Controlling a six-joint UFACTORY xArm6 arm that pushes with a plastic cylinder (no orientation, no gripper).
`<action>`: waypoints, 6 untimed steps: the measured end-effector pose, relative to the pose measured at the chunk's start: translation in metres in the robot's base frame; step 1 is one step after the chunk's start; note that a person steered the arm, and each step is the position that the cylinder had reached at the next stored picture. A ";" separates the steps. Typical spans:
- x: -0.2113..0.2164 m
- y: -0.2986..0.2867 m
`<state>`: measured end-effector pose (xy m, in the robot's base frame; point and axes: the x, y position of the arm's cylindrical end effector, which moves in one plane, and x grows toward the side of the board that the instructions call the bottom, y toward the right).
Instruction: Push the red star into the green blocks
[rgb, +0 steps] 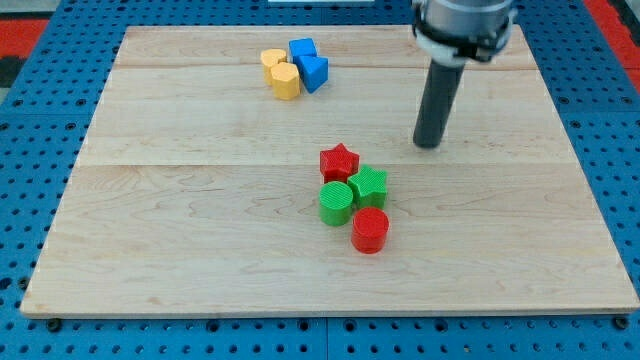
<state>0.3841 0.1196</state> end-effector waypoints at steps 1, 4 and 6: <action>-0.005 -0.098; 0.052 -0.110; 0.006 -0.031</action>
